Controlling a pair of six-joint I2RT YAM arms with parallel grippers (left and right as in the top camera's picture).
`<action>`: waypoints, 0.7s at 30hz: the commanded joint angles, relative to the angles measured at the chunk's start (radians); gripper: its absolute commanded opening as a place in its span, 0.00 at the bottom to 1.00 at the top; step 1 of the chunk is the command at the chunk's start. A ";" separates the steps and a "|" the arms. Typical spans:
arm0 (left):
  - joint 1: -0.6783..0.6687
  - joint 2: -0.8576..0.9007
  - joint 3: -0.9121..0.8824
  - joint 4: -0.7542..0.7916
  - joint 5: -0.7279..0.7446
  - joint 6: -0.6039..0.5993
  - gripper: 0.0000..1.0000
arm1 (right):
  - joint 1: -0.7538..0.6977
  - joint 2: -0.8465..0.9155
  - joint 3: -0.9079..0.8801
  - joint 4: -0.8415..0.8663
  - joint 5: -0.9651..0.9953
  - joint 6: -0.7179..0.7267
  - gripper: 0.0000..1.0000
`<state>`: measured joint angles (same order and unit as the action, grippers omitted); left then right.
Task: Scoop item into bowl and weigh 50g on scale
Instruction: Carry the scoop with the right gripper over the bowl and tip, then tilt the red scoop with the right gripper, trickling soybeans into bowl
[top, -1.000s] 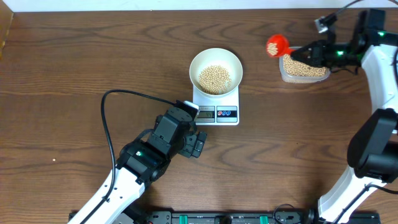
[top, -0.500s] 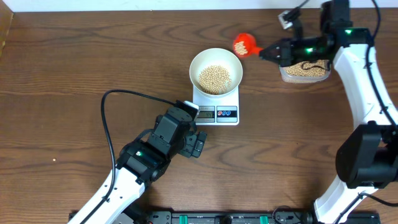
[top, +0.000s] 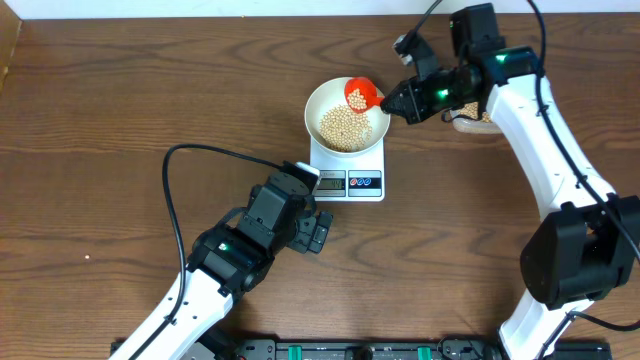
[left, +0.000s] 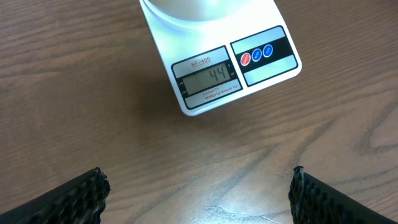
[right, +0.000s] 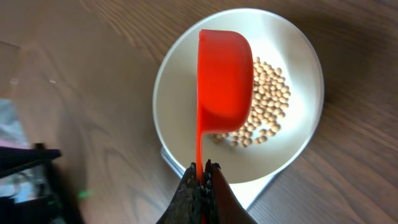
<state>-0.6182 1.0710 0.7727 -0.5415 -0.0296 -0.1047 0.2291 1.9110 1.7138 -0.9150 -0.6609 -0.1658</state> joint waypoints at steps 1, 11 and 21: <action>-0.002 0.001 0.007 0.001 -0.009 0.003 0.95 | 0.027 -0.020 0.001 0.003 0.111 -0.015 0.01; -0.002 0.001 0.007 0.001 -0.009 0.003 0.95 | 0.047 -0.020 0.001 0.003 0.178 -0.015 0.01; -0.002 0.001 0.007 0.001 -0.009 0.003 0.95 | 0.069 -0.020 0.001 0.006 0.237 -0.087 0.01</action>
<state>-0.6182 1.0710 0.7727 -0.5415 -0.0292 -0.1043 0.2806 1.9110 1.7138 -0.9131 -0.4599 -0.2169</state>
